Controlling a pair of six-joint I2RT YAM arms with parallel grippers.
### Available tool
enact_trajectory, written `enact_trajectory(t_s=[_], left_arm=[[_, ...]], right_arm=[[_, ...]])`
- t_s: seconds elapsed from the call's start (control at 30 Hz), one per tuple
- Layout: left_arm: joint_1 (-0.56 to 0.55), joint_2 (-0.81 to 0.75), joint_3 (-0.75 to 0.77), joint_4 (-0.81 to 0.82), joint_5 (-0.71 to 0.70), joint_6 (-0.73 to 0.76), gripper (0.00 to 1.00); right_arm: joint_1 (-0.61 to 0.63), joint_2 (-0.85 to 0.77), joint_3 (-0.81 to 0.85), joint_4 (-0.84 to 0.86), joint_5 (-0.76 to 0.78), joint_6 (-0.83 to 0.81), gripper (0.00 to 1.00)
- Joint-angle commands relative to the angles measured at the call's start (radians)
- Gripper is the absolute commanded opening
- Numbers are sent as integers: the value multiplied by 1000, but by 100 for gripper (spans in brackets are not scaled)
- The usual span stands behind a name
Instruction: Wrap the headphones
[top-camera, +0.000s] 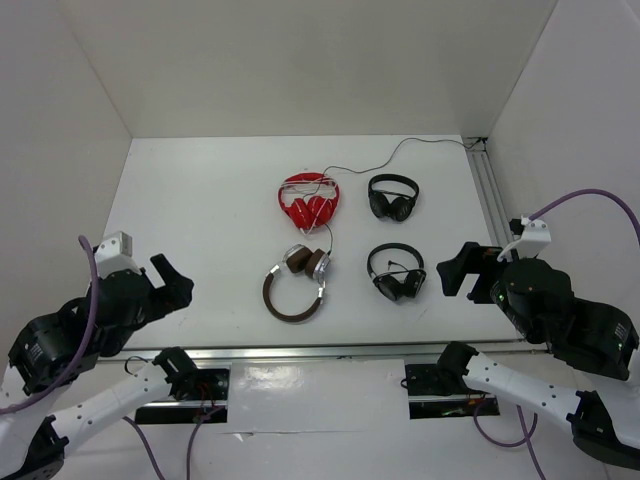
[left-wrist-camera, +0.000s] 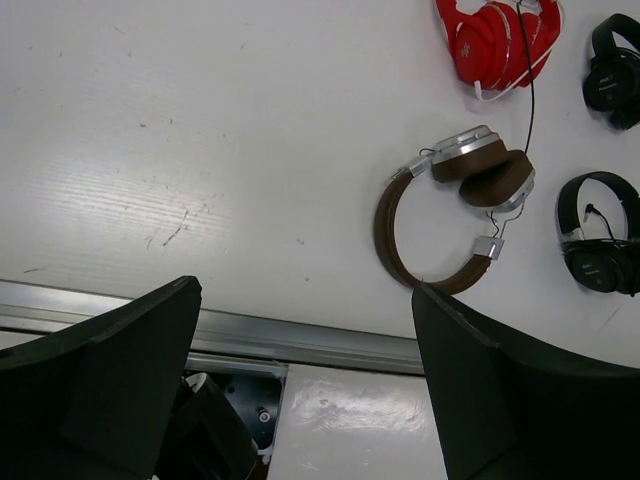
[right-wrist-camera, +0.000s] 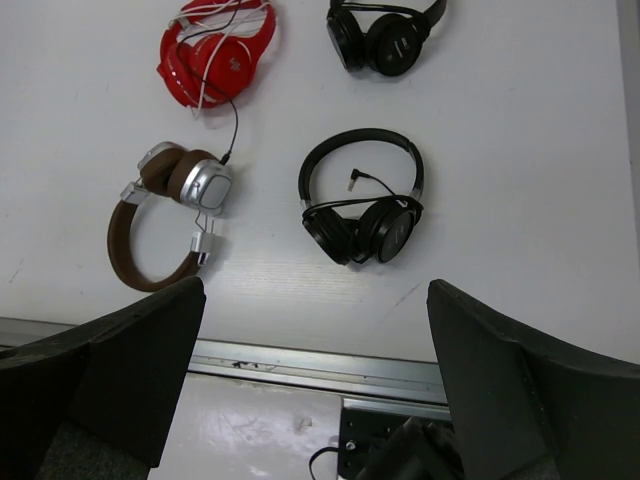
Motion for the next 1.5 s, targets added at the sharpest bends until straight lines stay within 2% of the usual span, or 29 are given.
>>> enact_trajectory(t_s=[0.0, 0.2, 0.37, 0.57, 0.7, 0.83, 0.93, 1.2, 1.3, 1.33, 1.37, 1.47], left_arm=[[-4, -34, -12, 43, -6, 19, 100], [-4, -25, -92, 127, 60, 5, 100], [5, 249, -116, 226, 152, -97, 100], [-18, 441, -256, 479, 215, -309, 100], [-73, 599, -306, 536, 215, -471, 100], [-141, 748, -285, 545, 204, -629, 100], [-162, 837, -276, 554, 213, -698, 100], [-171, 1009, -322, 660, 269, -734, 100], [-181, 1065, -322, 669, 292, -746, 89], [-181, 1066, -322, 669, 292, -746, 77], [-181, 1075, -322, 659, 301, -760, 73], [-181, 1054, -362, 649, 301, -806, 70]], right_arm=[[-6, -5, 21, -5, 12, -16, 99], [-6, 17, 1, 26, -1, -16, 99], [-6, 58, -17, 60, -2, -25, 99], [-6, 67, -84, 164, -86, -60, 99], [-6, 76, -118, 190, -131, -69, 99], [-6, 87, -143, 228, -174, -80, 99], [3, 87, -186, 265, -192, -80, 99], [3, 87, -241, 307, -235, -99, 99], [3, 87, -241, 316, -235, -99, 99], [3, 87, -241, 316, -235, -99, 99], [3, 87, -241, 316, -235, -99, 99], [3, 78, -241, 316, -235, -99, 99]])
